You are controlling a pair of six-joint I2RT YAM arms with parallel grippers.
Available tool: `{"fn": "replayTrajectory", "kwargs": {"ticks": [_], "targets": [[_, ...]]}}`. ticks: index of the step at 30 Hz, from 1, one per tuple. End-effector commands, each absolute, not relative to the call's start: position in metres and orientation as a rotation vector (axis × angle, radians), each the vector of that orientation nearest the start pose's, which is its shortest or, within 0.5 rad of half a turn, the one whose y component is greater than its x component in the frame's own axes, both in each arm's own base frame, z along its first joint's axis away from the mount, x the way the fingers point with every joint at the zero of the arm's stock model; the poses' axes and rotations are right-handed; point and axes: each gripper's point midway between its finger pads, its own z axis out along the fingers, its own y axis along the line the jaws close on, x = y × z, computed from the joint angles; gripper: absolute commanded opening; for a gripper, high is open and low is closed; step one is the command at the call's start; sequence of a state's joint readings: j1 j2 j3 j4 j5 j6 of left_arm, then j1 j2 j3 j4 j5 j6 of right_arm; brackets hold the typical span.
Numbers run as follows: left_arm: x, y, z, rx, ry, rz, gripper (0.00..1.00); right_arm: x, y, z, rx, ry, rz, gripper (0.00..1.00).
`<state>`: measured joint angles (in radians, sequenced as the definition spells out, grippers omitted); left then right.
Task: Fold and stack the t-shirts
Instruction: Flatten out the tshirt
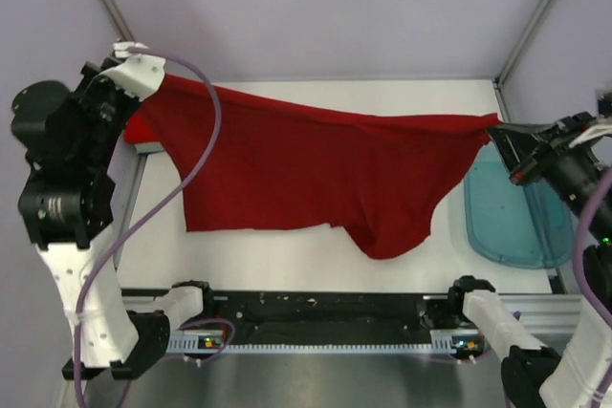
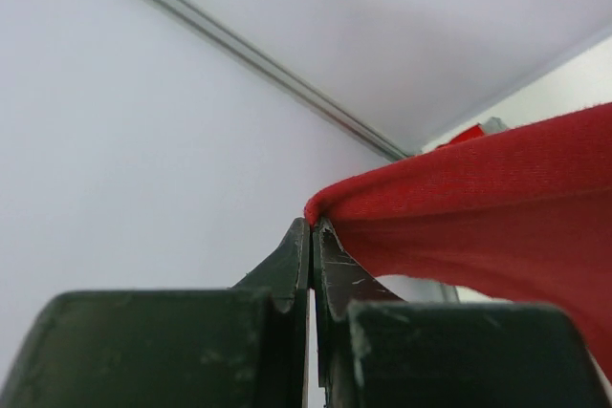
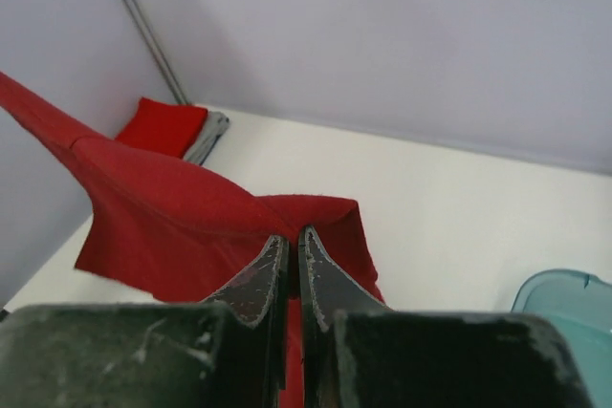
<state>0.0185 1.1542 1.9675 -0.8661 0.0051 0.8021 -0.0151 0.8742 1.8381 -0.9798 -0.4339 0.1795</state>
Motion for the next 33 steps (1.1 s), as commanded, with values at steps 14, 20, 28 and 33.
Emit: {"fn": "replayTrajectory", "kwargs": {"ticks": [14,20,28,33], "targets": [[0.366,0.041,0.550,0.578,1.420,0.672,0.00,0.309,0.091,0.582,-0.121,1.423,0.654,0.00],[0.421,0.046,0.621,0.347,1.149,0.678,0.00,0.394,0.052,0.636,0.009,1.269,0.468,0.00],[0.432,0.037,0.648,0.373,1.042,0.697,0.00,0.366,0.008,0.697,0.043,1.050,0.253,0.00],[0.431,0.020,0.607,0.501,1.116,0.628,0.00,0.351,0.008,0.657,-0.011,1.159,0.178,0.00]]}}
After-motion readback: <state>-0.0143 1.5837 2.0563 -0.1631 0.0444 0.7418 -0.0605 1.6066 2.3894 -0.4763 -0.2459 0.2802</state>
